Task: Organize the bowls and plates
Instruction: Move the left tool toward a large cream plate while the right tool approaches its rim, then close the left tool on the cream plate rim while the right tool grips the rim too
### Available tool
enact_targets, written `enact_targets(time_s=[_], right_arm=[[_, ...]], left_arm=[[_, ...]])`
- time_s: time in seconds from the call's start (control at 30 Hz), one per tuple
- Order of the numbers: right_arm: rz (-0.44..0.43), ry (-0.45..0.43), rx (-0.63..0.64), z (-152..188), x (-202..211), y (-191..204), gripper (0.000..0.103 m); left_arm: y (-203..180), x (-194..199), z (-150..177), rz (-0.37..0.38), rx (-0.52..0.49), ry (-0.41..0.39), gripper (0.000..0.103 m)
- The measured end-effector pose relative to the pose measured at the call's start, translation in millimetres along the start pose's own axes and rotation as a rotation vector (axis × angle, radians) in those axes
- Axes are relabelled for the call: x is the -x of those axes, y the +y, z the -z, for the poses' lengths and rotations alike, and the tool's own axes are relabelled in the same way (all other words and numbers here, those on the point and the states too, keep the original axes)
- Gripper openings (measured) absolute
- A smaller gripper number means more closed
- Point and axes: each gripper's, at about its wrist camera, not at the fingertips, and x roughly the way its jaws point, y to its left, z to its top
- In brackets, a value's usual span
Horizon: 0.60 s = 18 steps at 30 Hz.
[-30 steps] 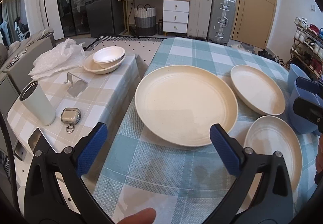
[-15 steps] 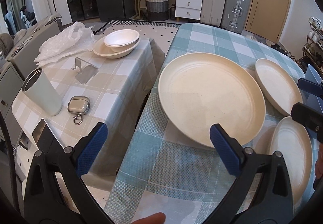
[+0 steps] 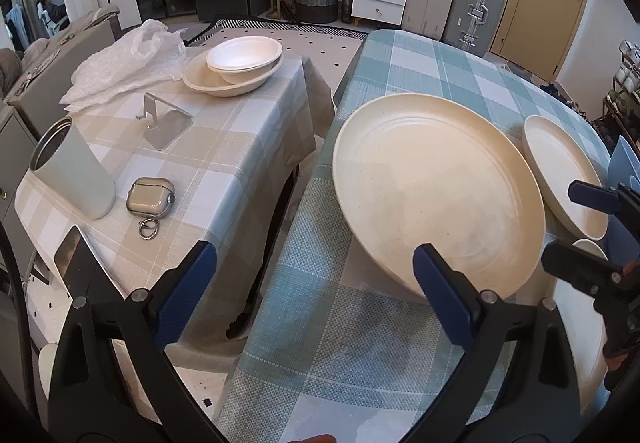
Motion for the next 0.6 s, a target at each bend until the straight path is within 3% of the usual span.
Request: enact_targets(time_s=[0.33,0.6], right_arm=[[-0.040,0.060,-0.037,2.2,-19.3,-9.9,0.101],[-0.050,0.118,-0.099,1.1,-39.3,-27.8,0.086]], left_arm=[[0.1,-24.1,-4.5,0.040,0.014,0.049,0.093],[-8.9,-35.3,-9.1,0.056,0.004,0.067,0.079]])
